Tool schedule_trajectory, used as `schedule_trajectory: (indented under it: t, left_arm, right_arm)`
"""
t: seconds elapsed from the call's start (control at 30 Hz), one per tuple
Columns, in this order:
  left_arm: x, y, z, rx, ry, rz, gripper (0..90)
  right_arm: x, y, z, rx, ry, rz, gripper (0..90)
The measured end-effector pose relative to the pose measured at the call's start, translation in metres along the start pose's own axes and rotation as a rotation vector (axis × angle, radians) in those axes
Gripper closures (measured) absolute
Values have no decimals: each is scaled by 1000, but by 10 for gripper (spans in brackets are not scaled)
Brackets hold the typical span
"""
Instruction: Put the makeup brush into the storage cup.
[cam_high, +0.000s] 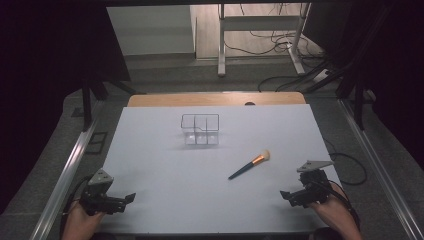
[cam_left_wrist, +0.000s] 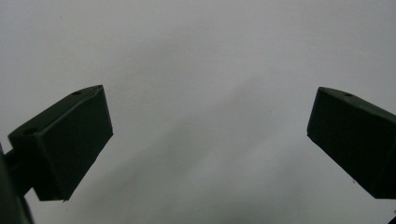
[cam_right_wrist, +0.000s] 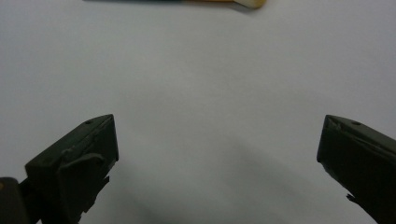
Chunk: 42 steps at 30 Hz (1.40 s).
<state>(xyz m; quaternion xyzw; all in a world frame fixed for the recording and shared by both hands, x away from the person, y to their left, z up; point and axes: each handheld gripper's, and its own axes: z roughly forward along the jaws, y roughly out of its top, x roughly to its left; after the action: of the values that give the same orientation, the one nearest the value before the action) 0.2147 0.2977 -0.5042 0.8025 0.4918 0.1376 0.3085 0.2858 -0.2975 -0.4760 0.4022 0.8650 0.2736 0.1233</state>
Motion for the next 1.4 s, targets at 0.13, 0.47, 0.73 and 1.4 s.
schedule_trajectory:
  t: [0.13,0.47,0.73,1.4]
  left_arm:
    - [0,0,0,-2,3,0,6]
    - [-1,1,0,5,12,11,6]
    - [-1,1,0,6,15,13,6]
    - [-3,2,2,17,16,28,6]
  right_arm:
    - [0,3,1,7,-2,-1,0]
    - [3,9,3,20,-3,-16,0]
    - [3,17,5,54,-6,-36,0]
    - [-3,37,9,132,-6,-121,0]
